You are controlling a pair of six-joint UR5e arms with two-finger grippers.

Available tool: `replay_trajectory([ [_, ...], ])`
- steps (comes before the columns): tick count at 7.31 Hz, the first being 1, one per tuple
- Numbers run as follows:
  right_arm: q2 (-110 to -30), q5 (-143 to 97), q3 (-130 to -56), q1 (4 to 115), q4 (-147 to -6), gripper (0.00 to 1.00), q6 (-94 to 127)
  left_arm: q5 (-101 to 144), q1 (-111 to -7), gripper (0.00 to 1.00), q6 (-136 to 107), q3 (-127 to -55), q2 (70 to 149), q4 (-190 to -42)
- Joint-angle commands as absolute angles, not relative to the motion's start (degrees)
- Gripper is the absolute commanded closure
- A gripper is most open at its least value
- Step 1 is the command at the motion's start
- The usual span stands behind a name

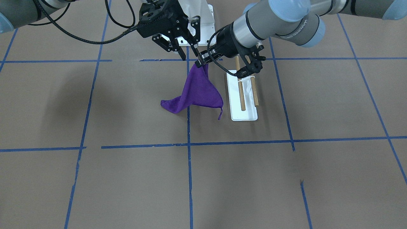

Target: Hang towel on rack

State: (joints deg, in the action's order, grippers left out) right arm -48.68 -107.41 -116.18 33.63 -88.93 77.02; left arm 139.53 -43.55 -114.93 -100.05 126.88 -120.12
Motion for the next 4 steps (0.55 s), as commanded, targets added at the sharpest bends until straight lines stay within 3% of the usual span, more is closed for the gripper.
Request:
replay_trajectory([
  [1, -56.7, -108.6, -122.2, 35.1, -88.5, 0.0, 69.9, 139.7, -44.6, 1.0, -99.1, -108.1, 117.7, -120.0],
  [4, -58.5, -110.9, -121.4, 38.1, -88.4, 0.0, 69.3, 140.3, -49.6, 1.0, -86.2, -113.2, 108.8, -119.9],
])
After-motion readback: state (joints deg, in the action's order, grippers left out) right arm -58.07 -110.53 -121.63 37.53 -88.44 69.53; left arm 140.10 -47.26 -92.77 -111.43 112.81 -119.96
